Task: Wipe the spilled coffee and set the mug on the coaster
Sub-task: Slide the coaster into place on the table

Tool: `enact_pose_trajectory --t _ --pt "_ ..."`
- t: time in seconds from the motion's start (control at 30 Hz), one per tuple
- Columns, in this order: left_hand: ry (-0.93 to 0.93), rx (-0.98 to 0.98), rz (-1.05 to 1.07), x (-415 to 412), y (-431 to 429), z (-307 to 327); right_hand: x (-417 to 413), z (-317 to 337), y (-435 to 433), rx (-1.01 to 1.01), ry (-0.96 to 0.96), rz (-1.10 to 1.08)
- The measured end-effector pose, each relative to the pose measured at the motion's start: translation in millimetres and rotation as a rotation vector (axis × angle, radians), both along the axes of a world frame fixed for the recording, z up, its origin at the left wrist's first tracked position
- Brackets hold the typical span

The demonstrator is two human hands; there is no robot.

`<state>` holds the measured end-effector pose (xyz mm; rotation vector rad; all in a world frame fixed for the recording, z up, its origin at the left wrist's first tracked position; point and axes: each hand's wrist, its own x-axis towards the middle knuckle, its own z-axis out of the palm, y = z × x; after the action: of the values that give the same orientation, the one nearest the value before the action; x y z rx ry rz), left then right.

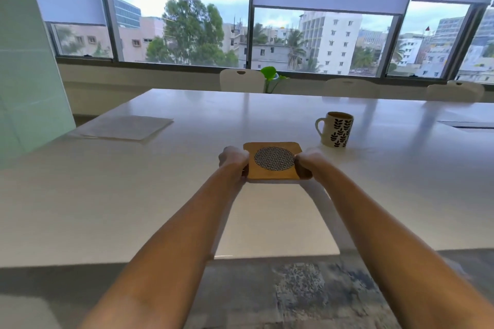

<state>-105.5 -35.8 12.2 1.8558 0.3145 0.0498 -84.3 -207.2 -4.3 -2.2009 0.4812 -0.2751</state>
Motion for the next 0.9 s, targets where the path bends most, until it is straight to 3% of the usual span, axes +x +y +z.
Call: enact_pose_trajectory --t 0.47,0.9 --pt "0.010 0.288 0.031 -5 -17 -4 -7 -11 -10 -0.217 0.067 -0.028" --pt "0.000 0.331 0.018 -7 -23 -11 -11 -11 -8 -0.241 0.109 0.008"
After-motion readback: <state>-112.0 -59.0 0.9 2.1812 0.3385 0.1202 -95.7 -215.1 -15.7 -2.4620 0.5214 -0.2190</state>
